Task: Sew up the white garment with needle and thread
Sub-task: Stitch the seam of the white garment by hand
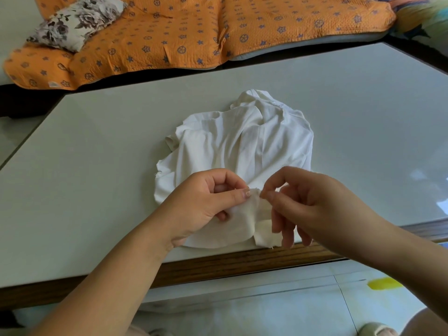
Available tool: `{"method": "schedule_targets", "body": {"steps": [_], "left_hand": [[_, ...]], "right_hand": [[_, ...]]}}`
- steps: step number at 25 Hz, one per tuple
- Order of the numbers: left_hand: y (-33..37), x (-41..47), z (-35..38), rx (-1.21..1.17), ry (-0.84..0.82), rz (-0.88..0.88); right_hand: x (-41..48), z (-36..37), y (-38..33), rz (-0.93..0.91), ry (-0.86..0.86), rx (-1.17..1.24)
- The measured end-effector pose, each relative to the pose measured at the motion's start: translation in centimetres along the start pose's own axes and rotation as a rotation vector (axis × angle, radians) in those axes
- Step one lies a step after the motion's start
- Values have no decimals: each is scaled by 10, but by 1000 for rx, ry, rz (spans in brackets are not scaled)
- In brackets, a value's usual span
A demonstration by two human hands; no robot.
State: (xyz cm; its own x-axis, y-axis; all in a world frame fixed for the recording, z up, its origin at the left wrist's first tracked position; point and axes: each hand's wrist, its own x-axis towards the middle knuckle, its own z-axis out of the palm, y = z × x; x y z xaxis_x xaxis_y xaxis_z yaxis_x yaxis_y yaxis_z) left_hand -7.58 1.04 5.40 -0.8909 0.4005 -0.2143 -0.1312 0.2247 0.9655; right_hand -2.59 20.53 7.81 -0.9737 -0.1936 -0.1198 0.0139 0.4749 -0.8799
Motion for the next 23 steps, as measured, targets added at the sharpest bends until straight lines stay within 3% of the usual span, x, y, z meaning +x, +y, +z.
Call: {"method": "schedule_targets", "body": {"steps": [17, 23], "left_hand": [[-1, -1, -1, 10, -33, 1], [-3, -1, 1, 123, -15, 59]], "right_hand": [[9, 5, 9, 120, -62, 85], [10, 11, 10, 118, -41, 102]]}}
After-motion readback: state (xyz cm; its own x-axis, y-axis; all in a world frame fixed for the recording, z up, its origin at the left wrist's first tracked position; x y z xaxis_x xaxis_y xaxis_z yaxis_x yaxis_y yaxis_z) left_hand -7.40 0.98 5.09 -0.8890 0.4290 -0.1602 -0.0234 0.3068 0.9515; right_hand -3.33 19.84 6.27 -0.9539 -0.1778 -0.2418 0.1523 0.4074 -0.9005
